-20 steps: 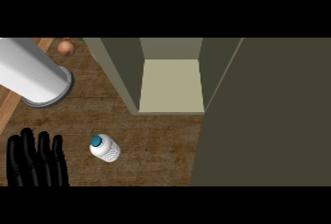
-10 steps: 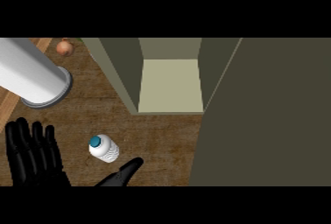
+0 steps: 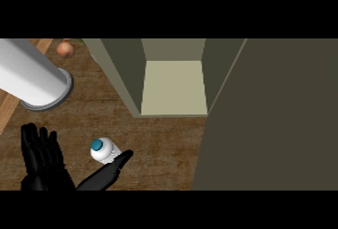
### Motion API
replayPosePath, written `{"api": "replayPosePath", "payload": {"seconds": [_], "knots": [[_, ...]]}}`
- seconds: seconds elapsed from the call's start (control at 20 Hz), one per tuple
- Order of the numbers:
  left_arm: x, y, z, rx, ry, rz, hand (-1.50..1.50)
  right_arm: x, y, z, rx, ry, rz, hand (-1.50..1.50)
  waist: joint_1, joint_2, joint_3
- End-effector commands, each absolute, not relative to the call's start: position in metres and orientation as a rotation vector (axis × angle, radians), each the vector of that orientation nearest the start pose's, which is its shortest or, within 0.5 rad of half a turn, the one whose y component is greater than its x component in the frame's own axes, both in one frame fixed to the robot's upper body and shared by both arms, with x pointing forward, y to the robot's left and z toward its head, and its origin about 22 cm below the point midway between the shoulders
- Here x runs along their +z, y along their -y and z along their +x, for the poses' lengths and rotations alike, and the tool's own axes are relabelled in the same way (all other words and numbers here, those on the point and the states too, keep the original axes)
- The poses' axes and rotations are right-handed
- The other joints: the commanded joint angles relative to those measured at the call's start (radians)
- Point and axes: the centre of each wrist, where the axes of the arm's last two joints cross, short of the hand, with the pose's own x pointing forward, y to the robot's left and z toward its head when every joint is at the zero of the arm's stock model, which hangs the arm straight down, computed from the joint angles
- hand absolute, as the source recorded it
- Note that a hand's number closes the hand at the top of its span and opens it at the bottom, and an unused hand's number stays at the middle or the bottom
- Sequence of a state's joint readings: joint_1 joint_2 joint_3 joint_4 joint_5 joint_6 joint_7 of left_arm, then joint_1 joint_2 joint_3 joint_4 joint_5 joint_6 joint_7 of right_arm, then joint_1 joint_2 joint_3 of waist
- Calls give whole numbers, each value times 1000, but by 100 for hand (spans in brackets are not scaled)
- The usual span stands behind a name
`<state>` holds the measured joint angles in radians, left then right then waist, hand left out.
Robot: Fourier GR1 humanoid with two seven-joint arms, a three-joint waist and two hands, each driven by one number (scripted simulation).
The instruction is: Pick up the bottled water, place it into the cabinet and close the cabinet
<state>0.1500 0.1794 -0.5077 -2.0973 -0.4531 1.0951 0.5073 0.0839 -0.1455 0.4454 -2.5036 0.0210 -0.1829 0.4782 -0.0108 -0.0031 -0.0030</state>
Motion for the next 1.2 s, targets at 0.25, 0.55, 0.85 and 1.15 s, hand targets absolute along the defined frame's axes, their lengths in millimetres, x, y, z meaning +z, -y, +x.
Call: {"api": "replayPosePath", "payload": {"seconds": [0.25, 0.55, 0.85, 1.15], "knots": [[36, -162, 174, 555, 1552, 541, -150, 197, 185, 103, 166, 1956, 253, -150, 1, -1, -2], [2, -177, 182, 574, 1548, 518, -150, 205, 191, 93, 195, 1948, 239, -150, 1, -2, -1], [-47, -202, 184, 598, 1505, 521, -150, 212, 190, 95, 186, 1977, 240, -150, 2, 1, 0], [-88, -208, 170, 623, 1517, 535, -150, 207, 184, 93, 164, 1949, 240, -150, 2, 0, 1]]}}
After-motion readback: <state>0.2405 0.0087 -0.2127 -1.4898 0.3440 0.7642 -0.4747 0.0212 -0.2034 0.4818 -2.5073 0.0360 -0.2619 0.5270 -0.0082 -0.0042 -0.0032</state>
